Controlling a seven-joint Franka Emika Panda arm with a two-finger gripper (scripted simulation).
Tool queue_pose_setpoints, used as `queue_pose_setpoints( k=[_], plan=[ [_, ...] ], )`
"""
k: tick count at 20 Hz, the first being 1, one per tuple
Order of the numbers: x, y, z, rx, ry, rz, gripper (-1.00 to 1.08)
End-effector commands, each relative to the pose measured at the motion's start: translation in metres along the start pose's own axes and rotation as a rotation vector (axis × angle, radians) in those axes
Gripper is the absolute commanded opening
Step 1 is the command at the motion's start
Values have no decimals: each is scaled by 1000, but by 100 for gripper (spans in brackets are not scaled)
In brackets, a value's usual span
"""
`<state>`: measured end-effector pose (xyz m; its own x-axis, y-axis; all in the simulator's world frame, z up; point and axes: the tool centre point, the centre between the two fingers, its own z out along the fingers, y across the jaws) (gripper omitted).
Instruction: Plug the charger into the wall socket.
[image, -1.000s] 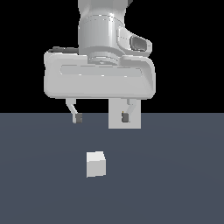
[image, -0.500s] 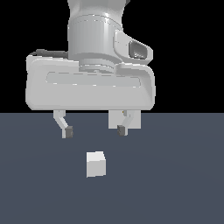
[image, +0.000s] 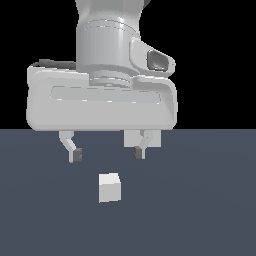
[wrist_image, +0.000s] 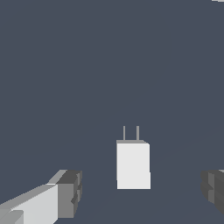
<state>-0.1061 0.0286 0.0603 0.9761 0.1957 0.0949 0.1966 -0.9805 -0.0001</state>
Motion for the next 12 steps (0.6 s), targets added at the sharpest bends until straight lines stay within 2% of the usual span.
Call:
queue_pose_setpoints(
  k=[1,12],
  plan=[
    [-1,0,5,0,-1,0,100],
    [-5,0,44,0,0,-1,100]
  ],
)
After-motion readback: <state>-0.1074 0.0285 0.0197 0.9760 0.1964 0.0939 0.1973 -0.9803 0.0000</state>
